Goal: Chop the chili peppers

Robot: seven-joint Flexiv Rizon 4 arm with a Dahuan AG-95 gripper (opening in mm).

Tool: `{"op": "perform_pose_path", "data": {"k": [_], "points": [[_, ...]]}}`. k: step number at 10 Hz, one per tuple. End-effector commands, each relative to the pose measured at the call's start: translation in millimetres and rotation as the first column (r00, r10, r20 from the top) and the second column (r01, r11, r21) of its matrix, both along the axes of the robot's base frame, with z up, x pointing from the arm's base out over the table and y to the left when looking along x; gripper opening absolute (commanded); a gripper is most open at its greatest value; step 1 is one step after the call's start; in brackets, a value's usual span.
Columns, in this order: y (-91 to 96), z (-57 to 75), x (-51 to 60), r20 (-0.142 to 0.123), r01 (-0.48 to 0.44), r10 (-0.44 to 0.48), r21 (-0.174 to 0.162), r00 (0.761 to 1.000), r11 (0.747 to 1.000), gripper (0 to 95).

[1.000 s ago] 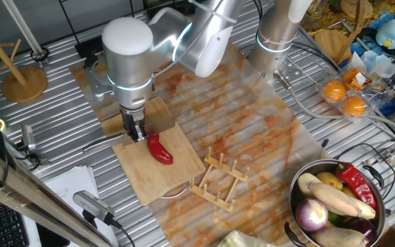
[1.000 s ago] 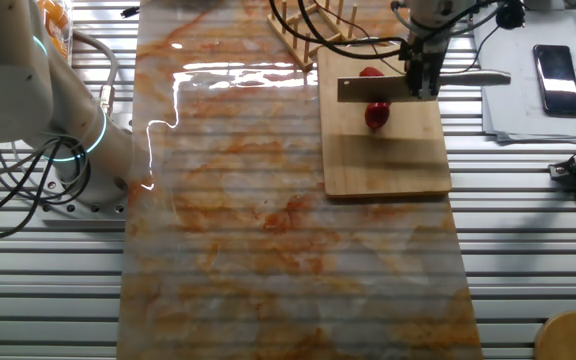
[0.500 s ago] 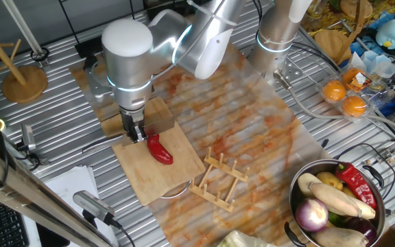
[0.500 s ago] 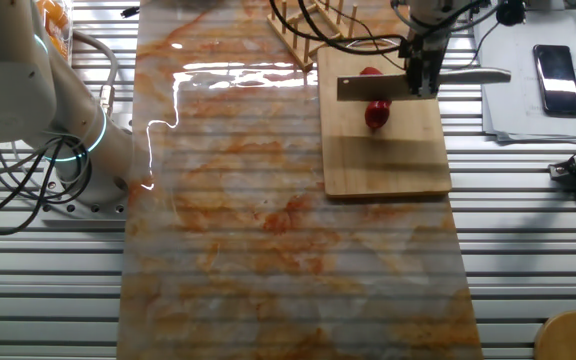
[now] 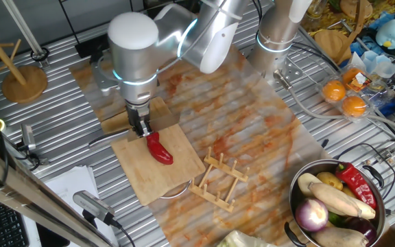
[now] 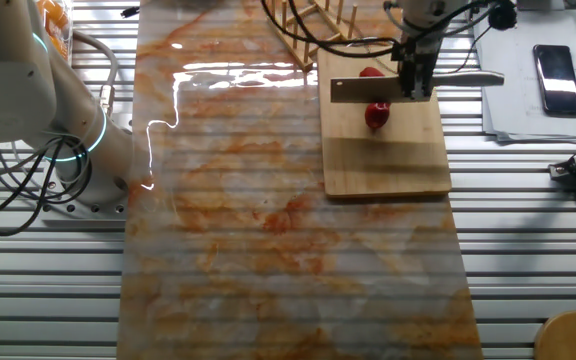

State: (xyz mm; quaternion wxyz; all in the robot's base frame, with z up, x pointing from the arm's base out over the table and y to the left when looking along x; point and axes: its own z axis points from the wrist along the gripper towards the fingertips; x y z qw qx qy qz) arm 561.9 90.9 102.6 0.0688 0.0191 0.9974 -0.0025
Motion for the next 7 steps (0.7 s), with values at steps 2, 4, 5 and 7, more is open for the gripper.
{"op": "perform_pose_path", "data": {"k": [2,4,5,7], "points": [[0.9,-2.7,-0.4,-0.012,-0.017,0.017,0.0,1.0,1.0,0.0],[1.3,-2.9,-0.7,-0.011,-0.004,0.004,0.001,1.0,1.0,0.0],[2.3,-5.0,-0.5,-0.012,0.012,-0.012,0.004,1.0,1.0,0.0],[2.0,-8.7,-0.3,-0.015,0.029,-0.029,0.002,0.999,1.0,0.0]]}}
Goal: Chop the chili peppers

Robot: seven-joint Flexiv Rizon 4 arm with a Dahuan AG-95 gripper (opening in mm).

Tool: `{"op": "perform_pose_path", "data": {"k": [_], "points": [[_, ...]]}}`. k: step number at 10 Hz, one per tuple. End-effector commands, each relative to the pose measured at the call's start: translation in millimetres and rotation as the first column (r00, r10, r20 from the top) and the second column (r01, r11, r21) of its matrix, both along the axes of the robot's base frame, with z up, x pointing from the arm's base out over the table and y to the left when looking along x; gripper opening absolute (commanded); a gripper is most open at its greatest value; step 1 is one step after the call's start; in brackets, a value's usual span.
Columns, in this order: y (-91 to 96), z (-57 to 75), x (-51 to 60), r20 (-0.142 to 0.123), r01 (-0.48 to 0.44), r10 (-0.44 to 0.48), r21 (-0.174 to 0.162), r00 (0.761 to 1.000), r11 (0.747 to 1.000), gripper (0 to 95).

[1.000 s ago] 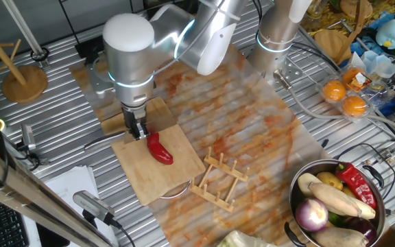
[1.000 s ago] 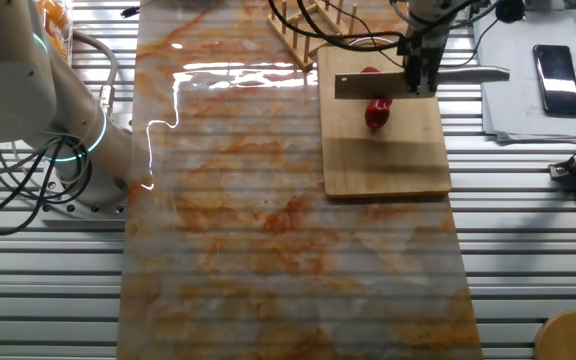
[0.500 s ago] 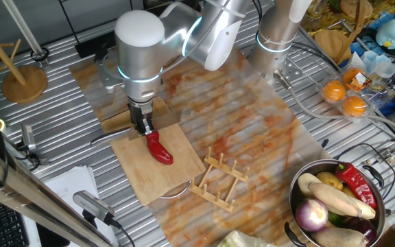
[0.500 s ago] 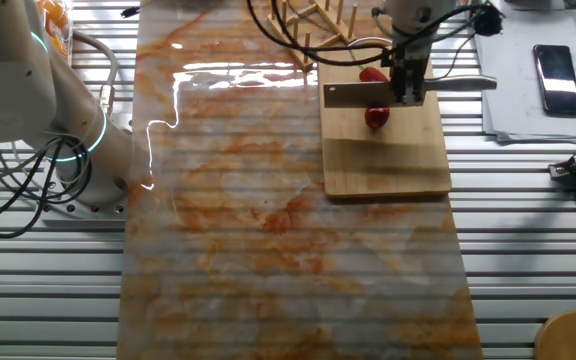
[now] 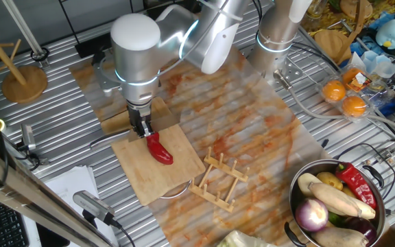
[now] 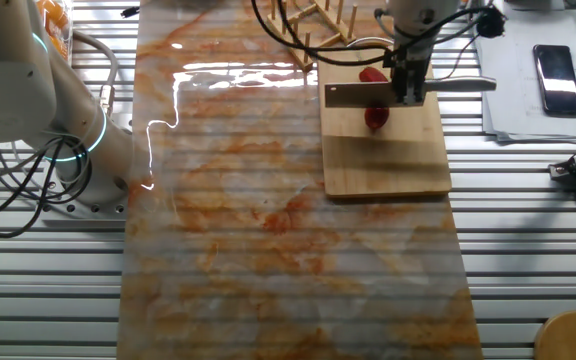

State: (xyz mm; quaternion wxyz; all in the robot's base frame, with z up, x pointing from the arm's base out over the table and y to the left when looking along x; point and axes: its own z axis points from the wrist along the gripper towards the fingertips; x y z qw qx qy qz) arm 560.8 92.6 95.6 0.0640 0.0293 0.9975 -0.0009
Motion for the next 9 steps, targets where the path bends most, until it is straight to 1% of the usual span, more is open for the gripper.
{"op": "perform_pose_path", "data": {"k": [1,4,7,8,9], "points": [[-1.4,-4.5,-1.7,-0.005,0.004,-0.004,-0.005,1.0,1.0,0.0],[-4.6,-11.0,-7.8,0.004,-0.012,0.012,0.006,1.0,1.0,0.0],[-4.6,-15.7,-6.8,0.015,-0.011,0.01,0.017,1.0,1.0,0.0],[-4.6,-15.7,-6.8,0.04,-0.011,0.01,0.014,0.999,1.0,0.0],[-4.2,-13.6,-7.1,0.09,-0.014,0.013,0.014,0.996,1.0,0.0]]}}
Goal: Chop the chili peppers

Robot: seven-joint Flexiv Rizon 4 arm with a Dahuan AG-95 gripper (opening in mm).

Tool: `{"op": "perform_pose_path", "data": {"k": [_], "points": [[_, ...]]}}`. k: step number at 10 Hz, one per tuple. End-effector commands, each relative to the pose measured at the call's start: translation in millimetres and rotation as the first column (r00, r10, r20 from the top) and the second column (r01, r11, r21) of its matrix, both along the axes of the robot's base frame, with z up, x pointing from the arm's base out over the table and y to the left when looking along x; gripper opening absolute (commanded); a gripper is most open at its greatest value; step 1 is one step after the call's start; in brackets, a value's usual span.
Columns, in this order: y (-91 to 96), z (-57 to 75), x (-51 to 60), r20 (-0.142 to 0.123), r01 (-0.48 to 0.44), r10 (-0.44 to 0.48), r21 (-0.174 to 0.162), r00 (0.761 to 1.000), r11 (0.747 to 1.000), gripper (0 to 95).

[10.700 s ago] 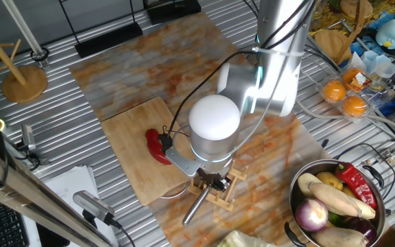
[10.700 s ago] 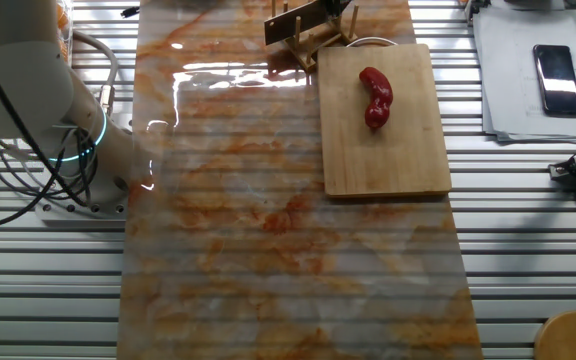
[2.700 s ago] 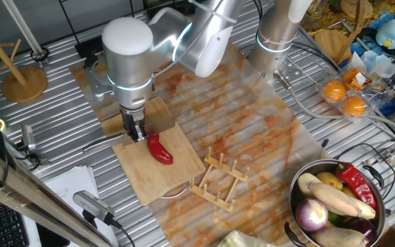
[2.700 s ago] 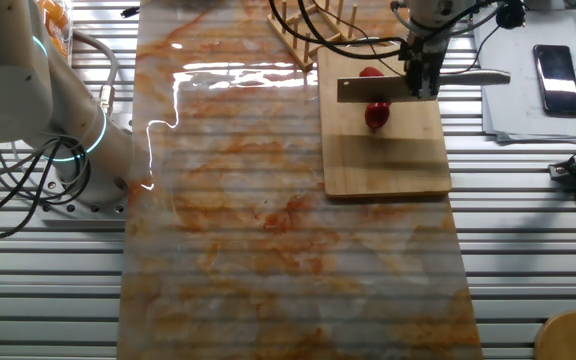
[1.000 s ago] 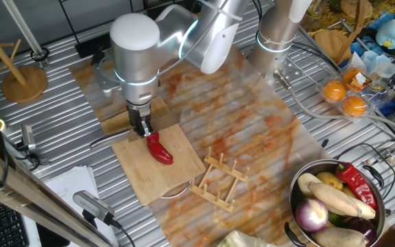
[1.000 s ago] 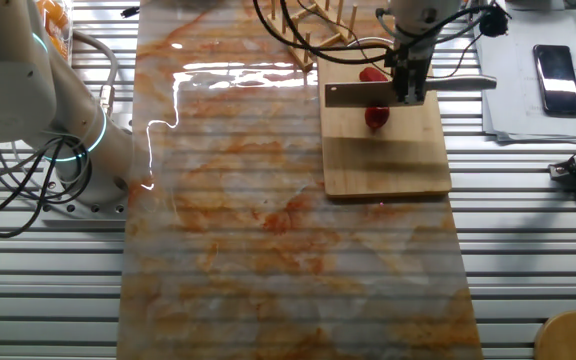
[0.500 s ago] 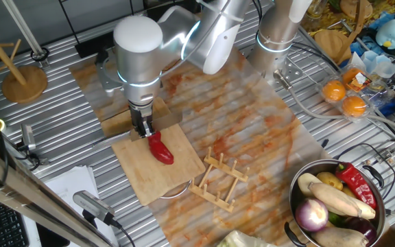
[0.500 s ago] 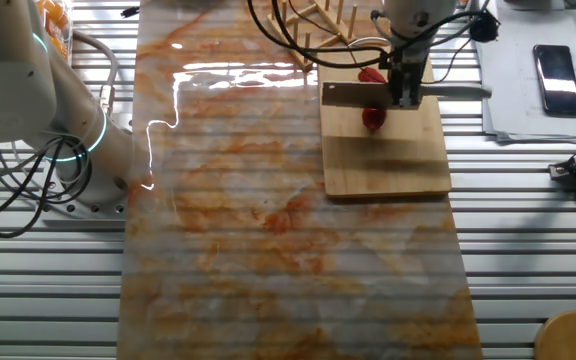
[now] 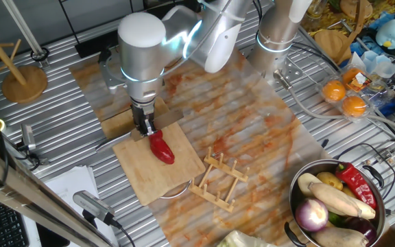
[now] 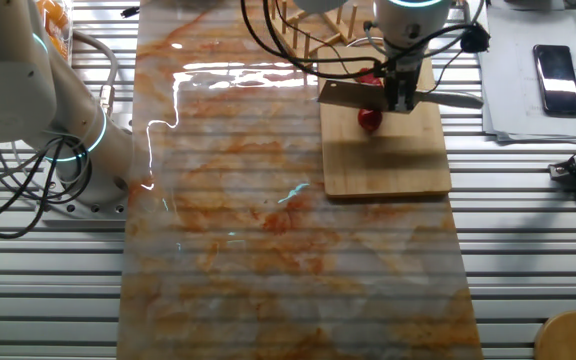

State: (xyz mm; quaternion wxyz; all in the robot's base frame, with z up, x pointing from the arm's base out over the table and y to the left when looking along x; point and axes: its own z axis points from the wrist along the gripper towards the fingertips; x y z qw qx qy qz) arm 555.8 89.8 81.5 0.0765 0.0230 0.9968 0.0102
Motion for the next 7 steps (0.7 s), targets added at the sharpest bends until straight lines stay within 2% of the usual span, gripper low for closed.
{"op": "perform_pose_path", "data": {"k": [1,2,3,4,6,7], "points": [[-0.9,5.6,-3.0,0.082,-0.011,0.012,-0.009,0.997,1.0,0.0],[-0.8,8.5,-4.4,0.09,-0.026,0.027,-0.015,0.996,1.0,0.0],[-1.9,5.1,-5.3,0.11,-0.03,0.032,-0.015,0.993,0.999,0.0],[-3.9,-4.8,-6.4,0.14,-0.035,0.035,0.0,0.99,0.999,0.0],[-5.4,-22.2,-5.2,0.182,-0.046,0.043,0.01,0.982,0.999,0.0],[-5.4,-23.7,-4.5,0.19,-0.047,0.043,0.017,0.981,0.999,0.0]]}}
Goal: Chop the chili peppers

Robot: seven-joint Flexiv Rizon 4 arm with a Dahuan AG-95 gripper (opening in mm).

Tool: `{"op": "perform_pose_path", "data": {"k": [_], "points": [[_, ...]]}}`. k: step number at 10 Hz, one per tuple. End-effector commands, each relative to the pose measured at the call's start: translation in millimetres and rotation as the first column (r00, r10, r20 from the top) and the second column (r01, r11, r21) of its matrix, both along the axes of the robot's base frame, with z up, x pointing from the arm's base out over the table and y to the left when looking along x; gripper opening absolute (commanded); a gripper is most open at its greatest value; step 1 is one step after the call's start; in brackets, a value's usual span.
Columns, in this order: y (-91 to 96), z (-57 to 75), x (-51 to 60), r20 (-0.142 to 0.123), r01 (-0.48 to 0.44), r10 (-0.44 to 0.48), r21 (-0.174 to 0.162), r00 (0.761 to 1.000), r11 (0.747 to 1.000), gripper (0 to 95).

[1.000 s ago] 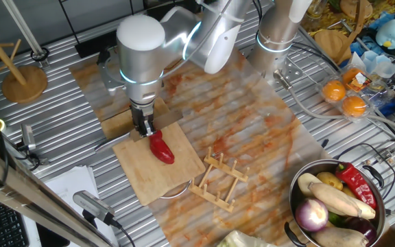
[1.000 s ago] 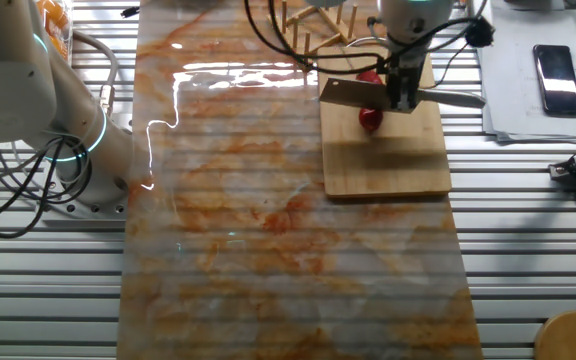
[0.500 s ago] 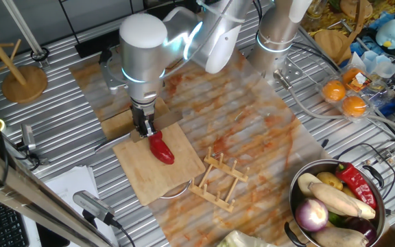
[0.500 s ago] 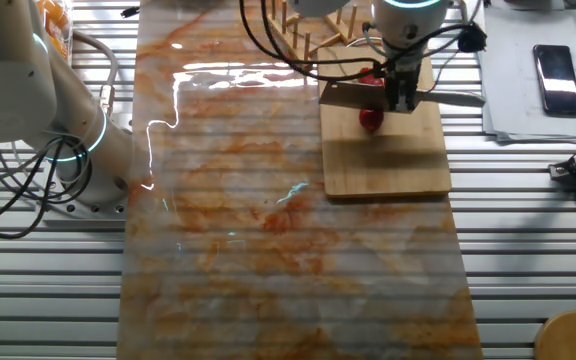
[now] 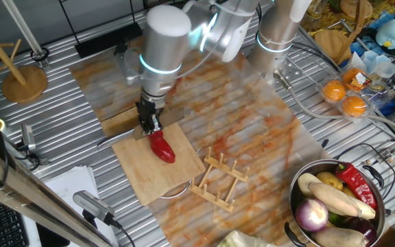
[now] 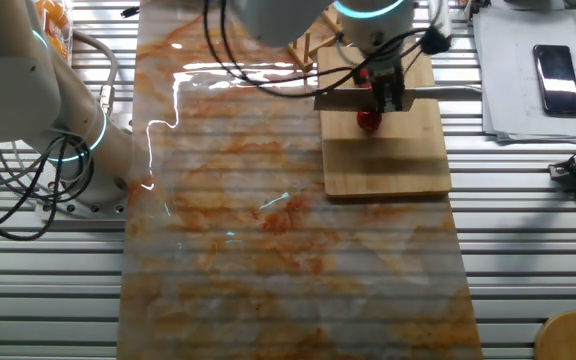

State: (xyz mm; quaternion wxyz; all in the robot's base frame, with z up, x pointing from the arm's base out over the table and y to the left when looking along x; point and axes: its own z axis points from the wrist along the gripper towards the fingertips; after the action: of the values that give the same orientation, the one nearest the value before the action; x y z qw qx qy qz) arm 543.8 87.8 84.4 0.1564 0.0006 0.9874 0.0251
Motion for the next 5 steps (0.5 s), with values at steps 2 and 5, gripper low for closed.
{"op": "perform_pose_path", "data": {"k": [2,5], "points": [[-0.6,-24.3,16.3,0.025,0.005,-0.006,0.026,1.0,1.0,0.0],[4.1,-25.5,35.9,0.015,0.02,-0.021,0.029,1.0,0.999,0.0]]}}
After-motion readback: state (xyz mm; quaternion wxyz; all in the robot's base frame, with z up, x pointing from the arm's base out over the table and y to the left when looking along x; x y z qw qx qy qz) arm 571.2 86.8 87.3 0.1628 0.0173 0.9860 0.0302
